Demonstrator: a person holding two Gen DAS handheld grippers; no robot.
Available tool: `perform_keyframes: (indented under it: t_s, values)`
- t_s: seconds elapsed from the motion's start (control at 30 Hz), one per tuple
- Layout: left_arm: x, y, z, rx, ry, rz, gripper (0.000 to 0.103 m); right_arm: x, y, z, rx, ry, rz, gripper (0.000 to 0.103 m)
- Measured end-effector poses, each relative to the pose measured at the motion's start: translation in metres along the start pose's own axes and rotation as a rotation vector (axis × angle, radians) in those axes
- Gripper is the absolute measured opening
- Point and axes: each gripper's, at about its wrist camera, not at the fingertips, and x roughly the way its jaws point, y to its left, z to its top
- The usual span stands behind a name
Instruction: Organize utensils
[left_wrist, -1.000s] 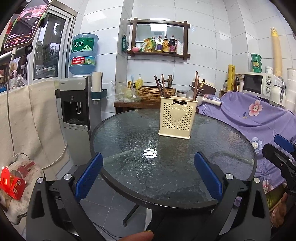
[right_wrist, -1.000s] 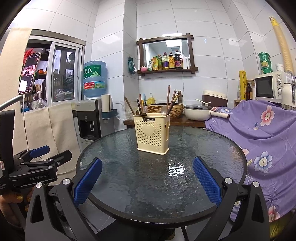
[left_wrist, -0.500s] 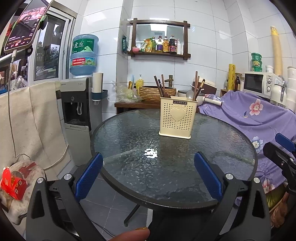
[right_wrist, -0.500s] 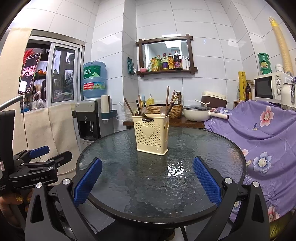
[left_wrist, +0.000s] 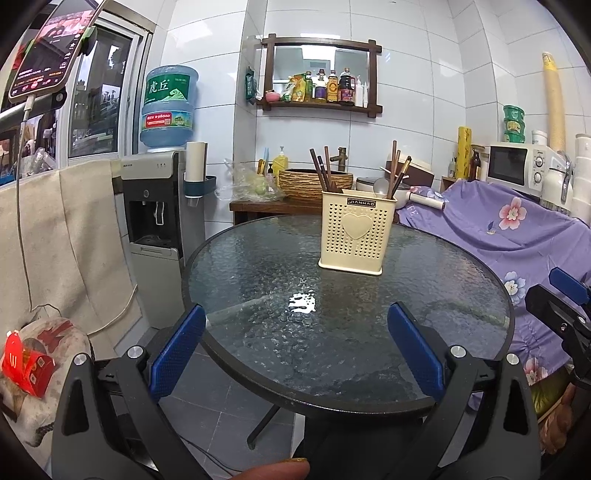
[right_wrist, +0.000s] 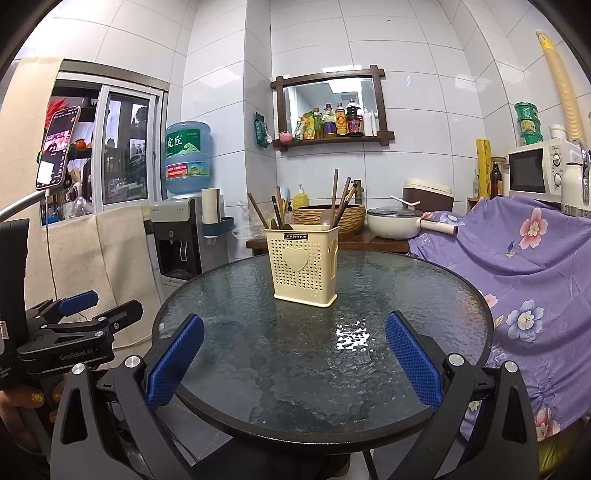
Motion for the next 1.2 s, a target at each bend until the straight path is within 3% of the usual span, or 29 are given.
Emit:
perform_keyframes:
  t_s: [1.2]
  values:
    - [0.011, -0.005, -0.003, 0.045, 0.05, 0.053, 0.097, 0.012, -0.001, -0.012, 0.019, 0.051, -0.005, 0.097]
